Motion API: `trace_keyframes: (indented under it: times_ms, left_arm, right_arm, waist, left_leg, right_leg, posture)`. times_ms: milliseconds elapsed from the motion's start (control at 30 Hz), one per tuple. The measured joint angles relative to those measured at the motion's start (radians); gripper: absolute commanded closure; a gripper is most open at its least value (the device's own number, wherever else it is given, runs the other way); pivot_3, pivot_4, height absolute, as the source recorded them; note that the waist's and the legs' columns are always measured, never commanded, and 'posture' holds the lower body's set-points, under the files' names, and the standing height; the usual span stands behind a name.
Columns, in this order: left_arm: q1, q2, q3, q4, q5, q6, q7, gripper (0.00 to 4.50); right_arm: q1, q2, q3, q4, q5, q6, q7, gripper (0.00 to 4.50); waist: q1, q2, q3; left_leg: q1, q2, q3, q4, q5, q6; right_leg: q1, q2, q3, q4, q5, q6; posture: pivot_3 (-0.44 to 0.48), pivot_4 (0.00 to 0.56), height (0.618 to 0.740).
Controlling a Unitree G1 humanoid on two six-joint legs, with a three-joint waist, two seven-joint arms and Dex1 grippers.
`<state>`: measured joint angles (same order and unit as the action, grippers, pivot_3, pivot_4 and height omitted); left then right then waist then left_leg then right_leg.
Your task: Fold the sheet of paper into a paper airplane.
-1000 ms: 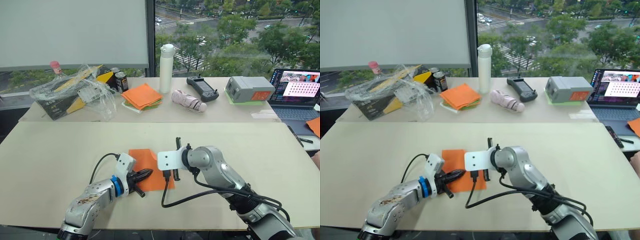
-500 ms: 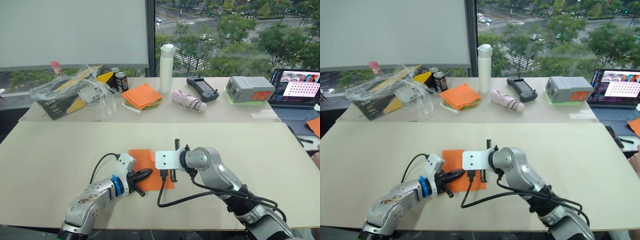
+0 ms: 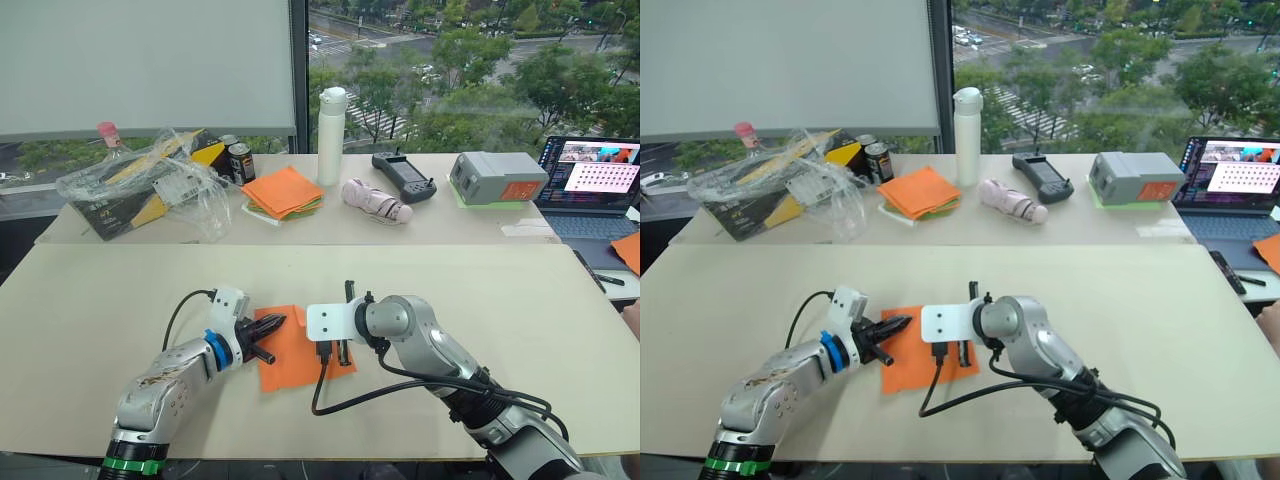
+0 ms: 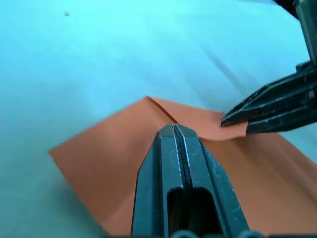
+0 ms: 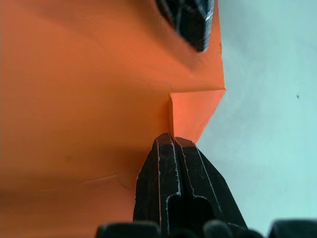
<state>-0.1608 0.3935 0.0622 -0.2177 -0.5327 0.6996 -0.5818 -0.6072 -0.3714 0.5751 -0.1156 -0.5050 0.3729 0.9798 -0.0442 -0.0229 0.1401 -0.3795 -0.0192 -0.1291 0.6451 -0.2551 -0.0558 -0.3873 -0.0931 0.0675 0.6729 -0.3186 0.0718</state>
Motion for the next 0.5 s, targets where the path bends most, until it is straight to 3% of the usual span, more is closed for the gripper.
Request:
trace_keyframes:
  times_ms: [500]
  left_arm:
    - [-0.052,-0.033,-0.065,0.035,0.004,0.002,0.005,4.5]
  right_arm:
    - [0.0,-0.003,0.003,0.003,-0.001,-0.004,0.0,4.48]
  waist:
    - [0.0,0.0,0.0]
  left_leg:
    - [0.0,0.0,0.0,0.0,0.0,0.0]
  right_leg:
    - [0.0,0.0,0.0,0.0,0.0,0.0]
  posture:
    - [0.0,0.15,0.74]
